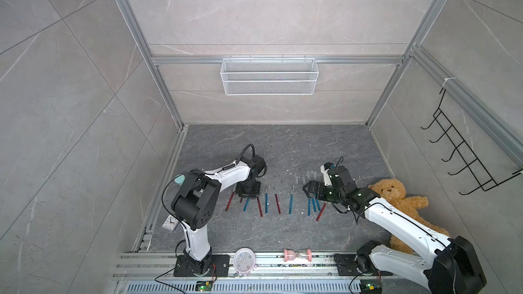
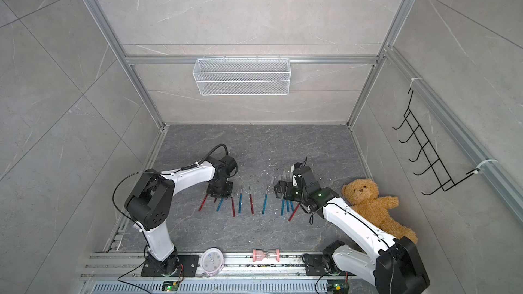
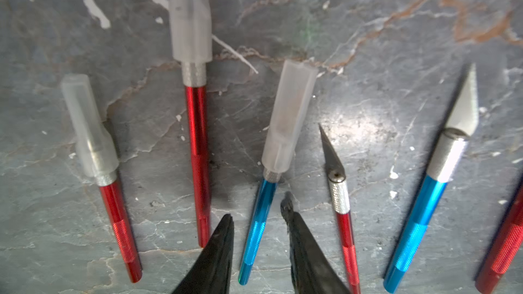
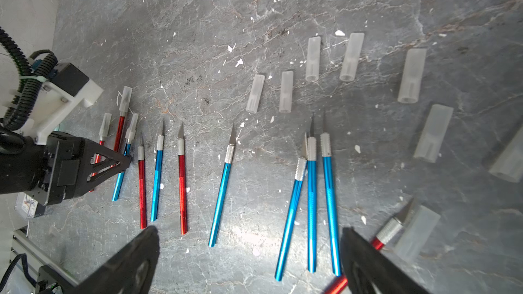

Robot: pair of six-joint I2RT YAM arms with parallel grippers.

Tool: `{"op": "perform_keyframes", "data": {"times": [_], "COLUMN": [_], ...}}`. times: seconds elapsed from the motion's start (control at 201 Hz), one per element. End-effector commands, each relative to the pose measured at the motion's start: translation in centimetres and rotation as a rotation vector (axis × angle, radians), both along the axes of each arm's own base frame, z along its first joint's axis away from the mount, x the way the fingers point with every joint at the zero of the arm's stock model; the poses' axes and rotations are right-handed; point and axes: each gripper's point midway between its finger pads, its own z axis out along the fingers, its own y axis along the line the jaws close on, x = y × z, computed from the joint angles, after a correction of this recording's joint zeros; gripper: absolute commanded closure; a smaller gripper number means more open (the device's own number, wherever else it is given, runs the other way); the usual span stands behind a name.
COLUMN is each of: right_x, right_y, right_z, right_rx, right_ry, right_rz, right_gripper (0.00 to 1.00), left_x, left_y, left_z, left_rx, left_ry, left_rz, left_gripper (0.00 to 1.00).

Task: Remove protective caps from carving knives
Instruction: Pick up the carving knife from the center of the board.

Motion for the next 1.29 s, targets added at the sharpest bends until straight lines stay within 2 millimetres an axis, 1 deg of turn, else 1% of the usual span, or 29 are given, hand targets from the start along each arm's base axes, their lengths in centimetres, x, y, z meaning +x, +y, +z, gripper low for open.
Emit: {"op": "perform_keyframes", "data": {"times": [0.0, 0.463, 0.528, 0.627, 0.717, 0.801, 0.97, 1.13, 1.289], "right_x": [0.6, 0.4, 0.4, 0.4, 0.4, 0.4, 1.1, 1.9, 2.5], "right_y": [0.3, 0.1, 0.0, 0.0, 0.0, 0.1, 1.3, 2.4, 3.6], "right_z": [0.7, 0.7, 0.7, 0.9, 1.1, 1.5, 2.3, 2.5, 3.0], "right_rx": [0.009, 0.009, 0.009, 0.006, -0.003, -0.012, 0.02, 0.064, 0.124], "right_ry": [-0.017, -0.015, -0.015, -0.016, -0.014, -0.014, -0.021, -0.027, -0.033], "right_rz": [0.008, 0.004, 0.004, 0.005, 0.015, 0.029, 0.065, 0.082, 0.095], "right_gripper": [0.0, 0.0, 0.0, 0.0, 0.01, 0.02, 0.05, 0.06, 0.07], "left_x": [-0.3, -0.8, -0.8, -0.8, -0.6, -0.4, 0.2, 0.5, 0.6], "left_y": [-0.3, -0.1, -0.1, 0.0, -0.1, -0.2, -1.1, -1.8, -3.2], "left_z": [-0.3, -1.9, -1.9, -1.7, -1.0, 0.1, 2.8, 4.8, 6.8], "left_rx": [-0.01, 0.003, 0.002, 0.002, -0.002, -0.018, -0.083, -0.136, -0.236], "left_ry": [0.021, 0.052, 0.05, 0.045, 0.031, 0.008, -0.047, -0.086, -0.121], "left_rz": [-0.026, -0.02, -0.021, -0.019, -0.017, -0.017, -0.013, -0.013, -0.022], "left_gripper": [0.66, 0.74, 0.81, 0.84, 0.84, 0.85, 0.86, 0.87, 0.87]}}
